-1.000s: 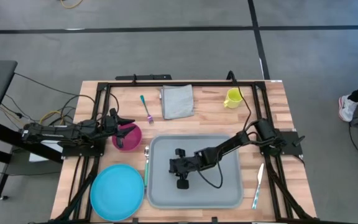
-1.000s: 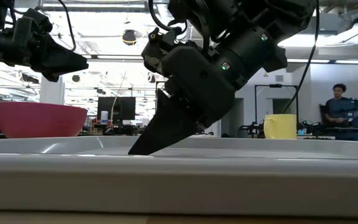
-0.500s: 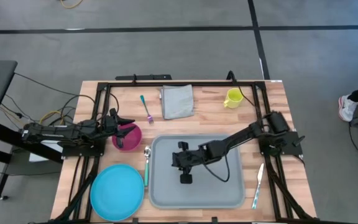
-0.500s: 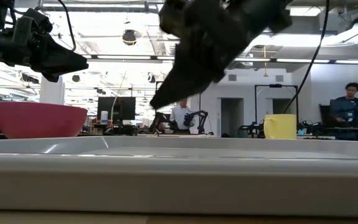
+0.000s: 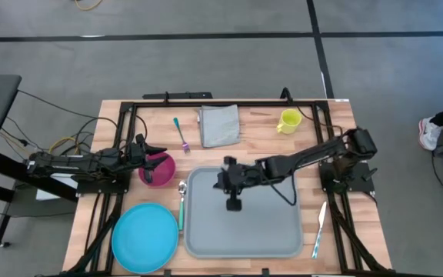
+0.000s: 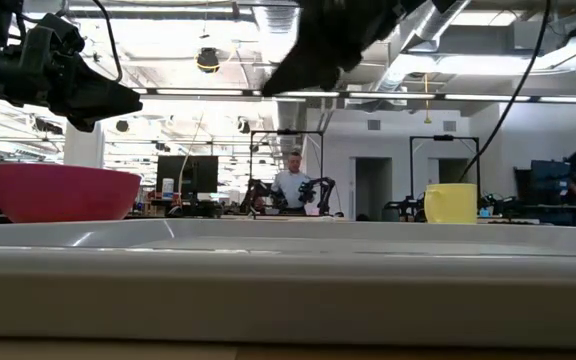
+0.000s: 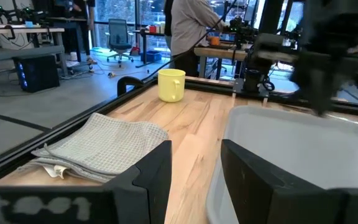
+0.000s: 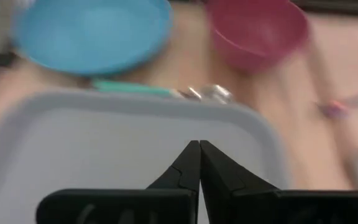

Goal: Set up tray
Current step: Put the yellow mug in the top right corner of the gray tray

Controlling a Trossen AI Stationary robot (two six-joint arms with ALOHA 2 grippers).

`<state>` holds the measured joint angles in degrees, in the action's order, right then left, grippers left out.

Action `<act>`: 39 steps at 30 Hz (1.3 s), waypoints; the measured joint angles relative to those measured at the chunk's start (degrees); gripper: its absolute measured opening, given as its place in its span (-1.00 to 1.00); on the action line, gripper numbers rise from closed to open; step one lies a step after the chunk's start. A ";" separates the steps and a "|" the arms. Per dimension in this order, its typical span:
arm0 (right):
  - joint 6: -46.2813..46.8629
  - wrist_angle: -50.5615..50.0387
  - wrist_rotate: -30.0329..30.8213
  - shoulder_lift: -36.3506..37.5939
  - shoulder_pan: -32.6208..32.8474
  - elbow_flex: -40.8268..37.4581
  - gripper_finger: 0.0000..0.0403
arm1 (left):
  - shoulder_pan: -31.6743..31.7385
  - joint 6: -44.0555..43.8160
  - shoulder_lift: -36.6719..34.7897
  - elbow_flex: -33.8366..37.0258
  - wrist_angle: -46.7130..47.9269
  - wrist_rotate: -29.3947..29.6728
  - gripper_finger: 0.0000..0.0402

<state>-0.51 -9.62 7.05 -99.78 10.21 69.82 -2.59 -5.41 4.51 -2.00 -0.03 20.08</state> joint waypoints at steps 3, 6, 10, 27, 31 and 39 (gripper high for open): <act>0.03 -7.18 0.79 2.51 -2.69 0.07 -0.89 | 0.00 0.00 0.00 0.00 0.00 0.00 -0.36; 0.02 -13.33 0.92 4.78 -5.16 0.07 -0.78 | 0.00 0.00 0.00 0.00 0.00 0.00 -0.36; -0.19 -20.64 2.57 7.30 -8.45 0.07 -0.64 | 0.00 0.00 0.00 0.00 0.00 0.00 -0.36; -3.12 -54.62 11.41 11.10 -31.30 0.07 -0.02 | 0.00 3.59 0.00 0.02 0.01 0.24 -0.36; -6.65 -54.69 11.25 10.36 -37.97 0.03 0.07 | 0.00 3.55 0.00 0.02 0.02 0.26 -0.36; -10.52 -55.31 7.95 9.65 -45.82 0.07 0.07 | 0.00 2.53 0.00 0.02 0.00 0.26 -0.36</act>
<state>-11.03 -64.93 15.00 -90.13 -35.61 69.89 -2.59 -2.88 4.51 -1.98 -0.03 20.34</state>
